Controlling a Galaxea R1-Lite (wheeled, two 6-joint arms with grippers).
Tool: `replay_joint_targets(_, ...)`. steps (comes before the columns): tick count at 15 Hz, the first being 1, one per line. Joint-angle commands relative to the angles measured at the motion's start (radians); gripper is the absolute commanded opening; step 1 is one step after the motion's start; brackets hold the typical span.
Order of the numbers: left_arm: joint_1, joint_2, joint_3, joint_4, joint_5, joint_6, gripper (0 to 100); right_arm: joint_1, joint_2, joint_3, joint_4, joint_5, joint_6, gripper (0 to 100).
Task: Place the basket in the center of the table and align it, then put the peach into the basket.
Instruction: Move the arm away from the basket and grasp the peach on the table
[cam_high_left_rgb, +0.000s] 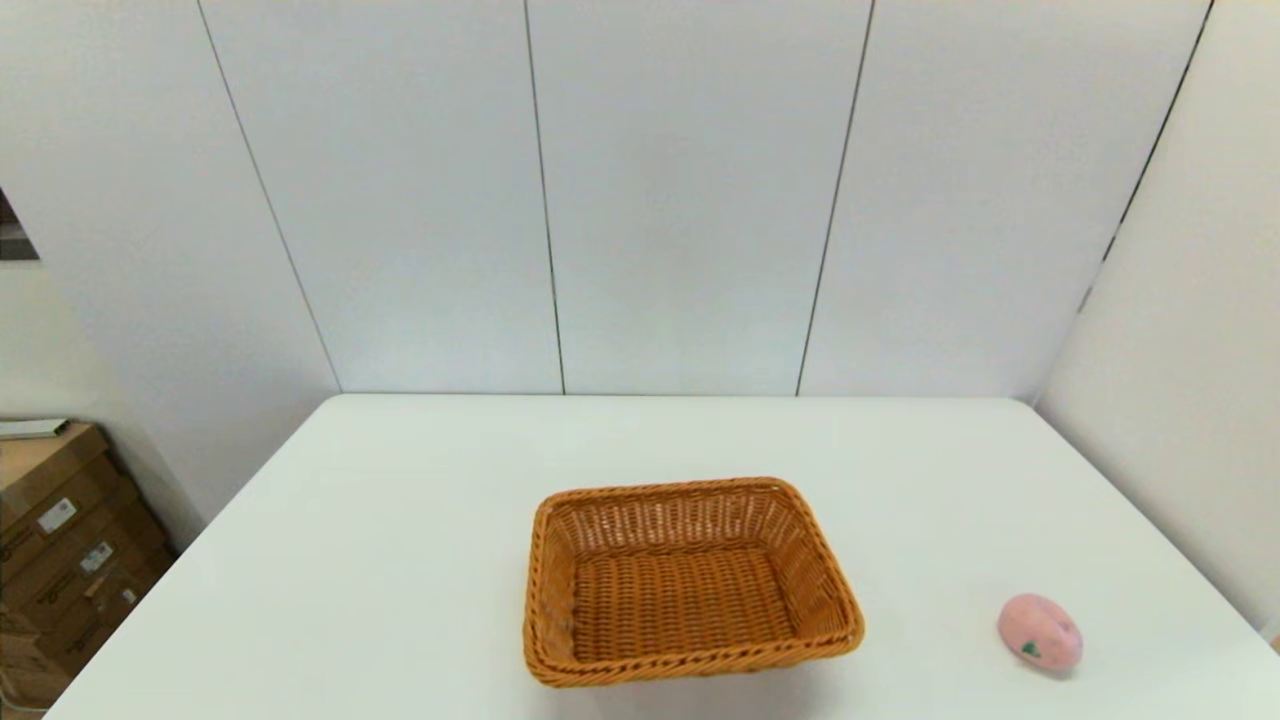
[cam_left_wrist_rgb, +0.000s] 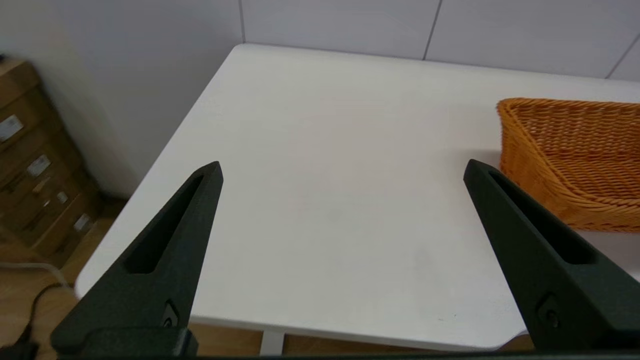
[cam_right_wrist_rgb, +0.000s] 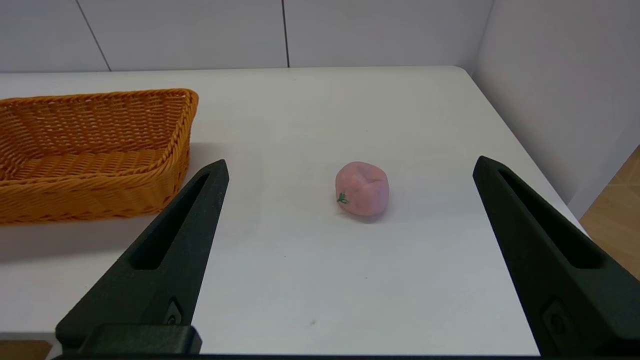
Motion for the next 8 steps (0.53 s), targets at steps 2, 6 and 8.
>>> replay_joint_targets(2, 0.0, -0.037, 0.032, -0.017, -0.004, -0.019, 100, 0.001, 0.0, 0.0, 0.001, 0.0, -0.001, 100)
replay_joint_targets(6, 0.0, -0.037, 0.032, -0.017, -0.004, -0.019, 100, 0.001, 0.0, -0.002, 0.002, 0.0, -0.004, 100)
replay_joint_targets(8, 0.0, -0.037, 0.032, -0.017, -0.004, -0.021, 100, 0.001, 0.0, -0.009, 0.011, 0.003, -0.033, 100)
